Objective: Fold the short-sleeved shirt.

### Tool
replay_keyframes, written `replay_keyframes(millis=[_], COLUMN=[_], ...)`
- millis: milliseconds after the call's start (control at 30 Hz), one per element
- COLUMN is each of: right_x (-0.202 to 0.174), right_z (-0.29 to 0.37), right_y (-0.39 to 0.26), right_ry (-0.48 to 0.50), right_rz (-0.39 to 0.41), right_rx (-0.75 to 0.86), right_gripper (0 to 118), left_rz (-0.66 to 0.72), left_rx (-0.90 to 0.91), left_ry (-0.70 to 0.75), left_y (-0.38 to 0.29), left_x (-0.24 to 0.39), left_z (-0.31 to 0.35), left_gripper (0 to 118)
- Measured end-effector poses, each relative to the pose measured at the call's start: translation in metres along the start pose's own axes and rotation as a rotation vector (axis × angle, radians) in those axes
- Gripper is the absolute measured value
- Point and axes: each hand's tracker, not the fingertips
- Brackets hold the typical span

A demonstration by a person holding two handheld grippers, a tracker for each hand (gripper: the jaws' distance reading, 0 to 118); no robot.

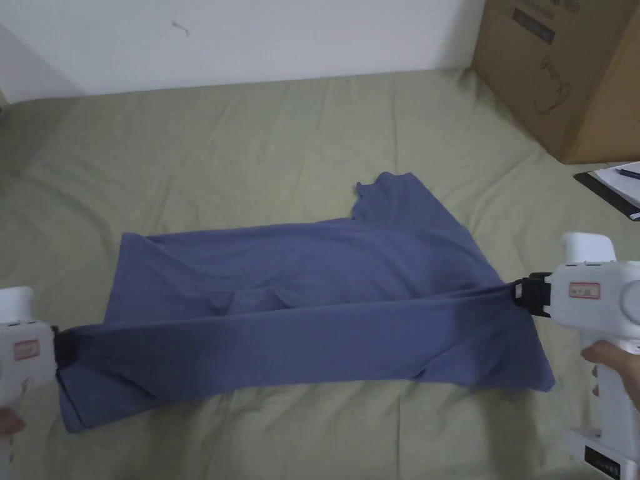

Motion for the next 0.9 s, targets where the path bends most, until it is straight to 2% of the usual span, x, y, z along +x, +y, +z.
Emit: replay_keyframes(millis=[100,133,167,200,233,267,300,333,400,467,533,567,600,633,667,700,733,900], right_x=[-0.003,-0.003,-0.003,-0.005,-0.006,-0.008,-0.009,-0.008,-0.01,-0.013,-0.017,-0.016,-0.018,-0.021,-0.024,-0.026,-0.03,-0.038], right_z=[-0.028,-0.037,-0.043,-0.047,-0.049,-0.049,-0.046,-0.041,-0.025,-0.005,0.016,0.024,0.034,0.042,0.048,0.051,0.057,0.065], right_y=[0.002,0.002,0.0,-0.001,-0.003,-0.005,-0.007,-0.01,-0.013,-0.017,-0.026,-0.03,-0.037,-0.046,-0.054,-0.061,-0.07,-0.098], right_ry=[-0.033,-0.049,-0.062,-0.074,-0.078,-0.089,-0.103,-0.081,-0.039,-0.048,-0.021,0.003,0.042,0.066,0.091,0.12,0.105,0.138], right_rz=[0.011,0.029,0.042,0.047,0.073,0.089,0.102,0.113,0.108,0.104,0.11,0.103,0.099,0.091,0.093,0.097,0.088,0.071], right_rx=[-0.047,-0.069,-0.082,-0.084,-0.081,-0.082,-0.072,-0.051,-0.029,-0.005,0.042,0.053,0.067,0.068,0.058,0.048,0.052,0.035], right_gripper=[2,2,2,3,14,37,82,99,92,92,91,87,71,57,38,16,3,0], left_rz=[0.023,0.02,0.013,0.012,0.015,0.024,0.06,0.094,0.133,0.108,0.091,0.091,0.094,0.101,0.11,0.105,0.107,0.089], left_rx=[-0.079,-0.091,-0.094,-0.104,-0.118,-0.121,-0.103,-0.061,-0.034,0.001,0.032,0.045,0.056,0.057,0.051,0.037,0.043,-0.018], left_ry=[-0.011,0.0,-0.003,0.007,0.015,0.006,-0.022,-0.066,-0.074,-0.058,-0.043,-0.039,-0.042,-0.051,-0.057,-0.062,-0.064,-0.082], left_y=[0.004,0.004,0.002,0.0,-0.002,-0.004,-0.007,-0.011,-0.014,-0.023,-0.034,-0.04,-0.048,-0.057,-0.064,-0.071,-0.081,-0.102], left_x=[0.002,0.002,0.003,0.002,0.001,-0.002,-0.005,-0.012,-0.02,-0.027,-0.03,-0.03,-0.032,-0.032,-0.032,-0.031,-0.027,-0.017], left_z=[-0.031,-0.039,-0.044,-0.045,-0.045,-0.042,-0.035,-0.024,-0.005,0.016,0.039,0.047,0.056,0.063,0.067,0.068,0.069,0.065], left_gripper=[3,8,22,56,82,99,104,104,104,104,102,97,83,66,41,0,0,0])
